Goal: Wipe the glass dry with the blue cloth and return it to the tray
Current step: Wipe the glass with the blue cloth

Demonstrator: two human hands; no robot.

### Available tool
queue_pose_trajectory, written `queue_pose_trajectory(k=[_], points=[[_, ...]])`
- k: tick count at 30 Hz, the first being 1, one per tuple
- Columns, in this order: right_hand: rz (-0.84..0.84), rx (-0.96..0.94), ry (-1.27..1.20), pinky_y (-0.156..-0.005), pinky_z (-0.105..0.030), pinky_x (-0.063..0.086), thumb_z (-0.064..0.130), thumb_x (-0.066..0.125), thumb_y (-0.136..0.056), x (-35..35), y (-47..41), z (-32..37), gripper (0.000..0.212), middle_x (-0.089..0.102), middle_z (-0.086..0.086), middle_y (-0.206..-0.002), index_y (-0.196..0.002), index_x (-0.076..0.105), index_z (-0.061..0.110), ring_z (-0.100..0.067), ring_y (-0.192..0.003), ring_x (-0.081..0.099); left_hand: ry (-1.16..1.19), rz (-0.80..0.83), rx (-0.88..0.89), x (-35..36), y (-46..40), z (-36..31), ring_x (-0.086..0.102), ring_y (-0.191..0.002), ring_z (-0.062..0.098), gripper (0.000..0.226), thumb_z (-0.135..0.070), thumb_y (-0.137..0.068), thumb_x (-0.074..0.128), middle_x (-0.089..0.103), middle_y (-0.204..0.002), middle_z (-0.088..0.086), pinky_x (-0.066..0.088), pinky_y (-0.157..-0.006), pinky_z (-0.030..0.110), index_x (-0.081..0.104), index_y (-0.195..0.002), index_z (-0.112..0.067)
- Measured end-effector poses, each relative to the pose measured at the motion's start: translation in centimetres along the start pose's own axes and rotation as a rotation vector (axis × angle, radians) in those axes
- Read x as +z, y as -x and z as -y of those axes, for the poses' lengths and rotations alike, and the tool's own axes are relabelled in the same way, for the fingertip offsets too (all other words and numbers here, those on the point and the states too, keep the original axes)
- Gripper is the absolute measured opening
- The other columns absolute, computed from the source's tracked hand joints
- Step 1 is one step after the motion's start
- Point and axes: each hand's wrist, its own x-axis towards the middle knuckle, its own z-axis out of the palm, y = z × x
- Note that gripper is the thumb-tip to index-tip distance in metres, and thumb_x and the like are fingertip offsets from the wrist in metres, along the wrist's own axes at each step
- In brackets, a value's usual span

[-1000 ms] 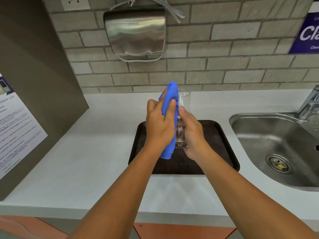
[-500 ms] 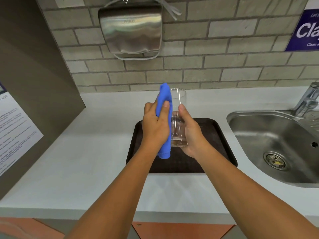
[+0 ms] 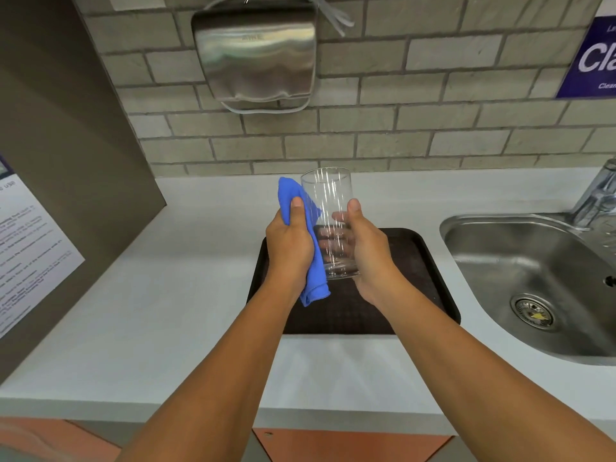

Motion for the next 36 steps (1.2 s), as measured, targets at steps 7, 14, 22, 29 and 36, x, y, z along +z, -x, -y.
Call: queue_pose_trajectory(k=[7,14,22,29,36], points=[[0.048,-0.097,0.146,-0.066,-0.023,0.057,0.054,0.069,-0.085,0.2,0.4,-0.4,0.044,0.075,0.011,-0.081,-0.106,0.068,0.015,-0.002,-0.071,0.069,-0.189,0.004,0.403,0.6,1.6,-0.1,0.058,-0.080,-0.001,0.038,-0.042,-0.099,0.046,0.045,-0.099,-0.005,0.045,-0.068,0.006,0.051,-0.135,-0.034],[0.145,-0.009,-0.008,-0.100,-0.054,0.049,0.059,0.076,-0.066,0.8,0.9,0.6,0.054,0.071,-0.010,-0.102,-0.100,0.070,0.017,-0.029,-0.093,0.063,-0.245,0.001,0.529,0.3,1.3,-0.7,0.056,-0.076,0.006,0.043,-0.034,-0.098,0.050,0.038,-0.093,-0.005,0.043,-0.067,0.005,0.052,-0.139,-0.020],[0.250,0.102,-0.189,-0.070,-0.040,0.055,0.060,0.075,-0.064,0.4,1.1,0.1,0.074,0.066,-0.011,-0.084,-0.117,0.063,0.011,-0.025,-0.071,0.065,-0.036,0.083,-0.132,-1.0,-0.4,-1.2,0.055,-0.035,0.002,0.041,-0.044,-0.099,0.048,0.058,-0.050,-0.004,0.038,-0.032,0.013,0.058,-0.074,-0.013],[0.264,0.097,-0.182,-0.073,-0.041,0.055,0.057,0.070,-0.070,0.5,0.7,0.4,0.063,0.069,-0.009,-0.085,-0.114,0.065,0.013,-0.025,-0.075,0.068,-0.097,0.042,0.382,-0.3,0.9,-1.1,0.058,-0.065,-0.004,0.018,-0.041,-0.099,0.046,0.054,-0.086,-0.005,0.043,-0.058,0.008,0.057,-0.085,-0.035],[0.286,0.117,-0.186,-0.069,-0.038,0.056,0.060,0.069,-0.069,0.1,0.5,-0.1,0.052,0.068,-0.007,-0.077,-0.096,0.076,0.017,-0.022,-0.066,0.068,-0.171,0.094,-0.214,-1.0,-1.0,-1.3,0.053,-0.052,0.012,0.044,-0.048,-0.098,0.044,0.057,-0.064,0.001,0.034,-0.028,0.011,0.057,-0.073,-0.015]])
